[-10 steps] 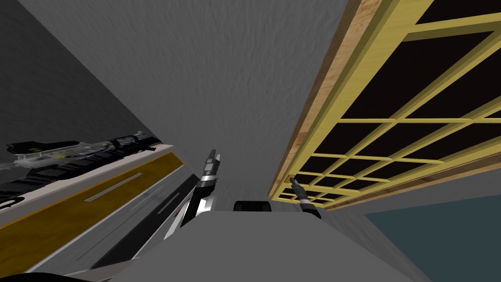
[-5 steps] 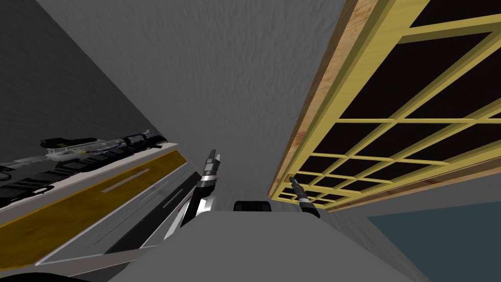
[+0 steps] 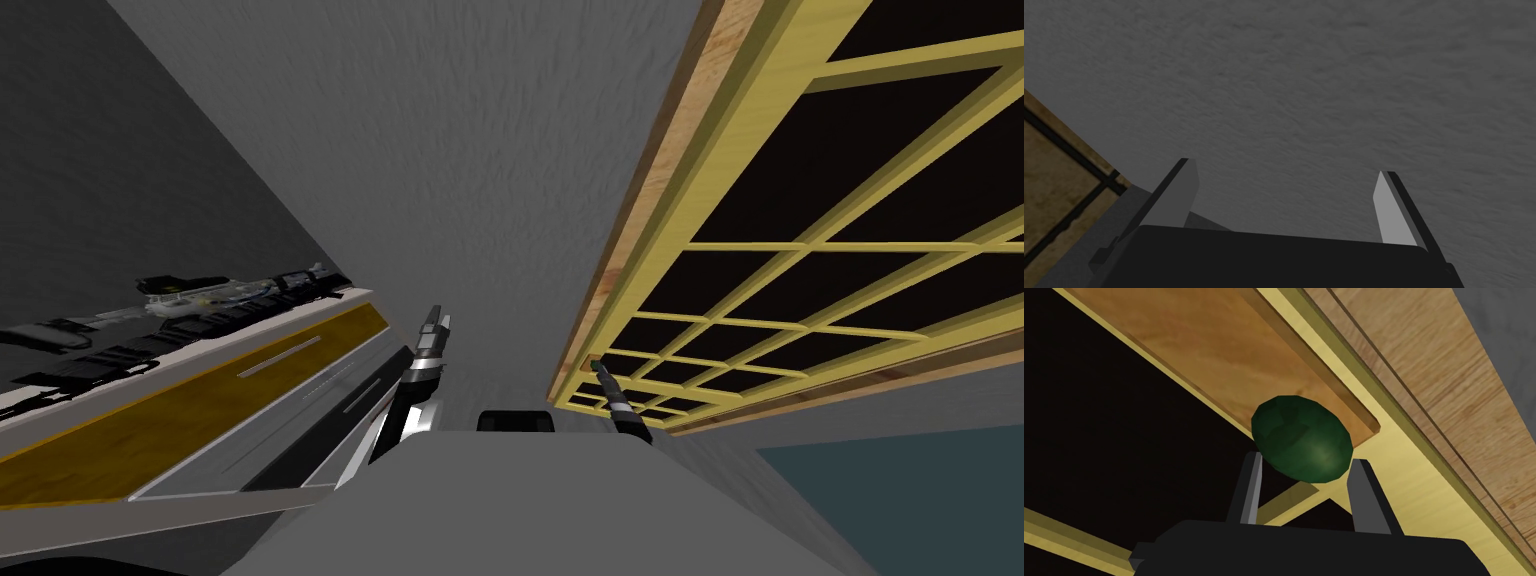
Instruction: Pull the door open
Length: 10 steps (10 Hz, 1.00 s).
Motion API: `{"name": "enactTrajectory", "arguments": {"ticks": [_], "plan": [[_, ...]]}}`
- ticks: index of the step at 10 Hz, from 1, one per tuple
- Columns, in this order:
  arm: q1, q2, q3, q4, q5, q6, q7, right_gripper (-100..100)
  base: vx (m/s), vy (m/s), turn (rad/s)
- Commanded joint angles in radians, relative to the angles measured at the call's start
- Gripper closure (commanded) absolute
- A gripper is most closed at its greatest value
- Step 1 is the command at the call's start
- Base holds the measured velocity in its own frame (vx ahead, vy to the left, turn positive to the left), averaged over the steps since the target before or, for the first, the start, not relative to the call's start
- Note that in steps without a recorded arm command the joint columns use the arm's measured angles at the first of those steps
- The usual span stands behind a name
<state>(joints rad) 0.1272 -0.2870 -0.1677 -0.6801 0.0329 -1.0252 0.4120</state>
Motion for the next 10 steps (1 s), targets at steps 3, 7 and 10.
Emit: {"name": "enactTrajectory", "arguments": {"ticks": [3,7,10], "plan": [[-0.003,0.006,0.014,-0.001,-0.018,0.007,-0.078,100,-0.033,-0.017,0.034],[-0.014,0.005,0.032,0.004,-0.056,0.015,-0.192,100,-0.036,-0.016,0.048],[-0.022,0.005,0.043,0.008,-0.082,0.020,-0.265,100,-0.038,-0.018,0.050]]}}
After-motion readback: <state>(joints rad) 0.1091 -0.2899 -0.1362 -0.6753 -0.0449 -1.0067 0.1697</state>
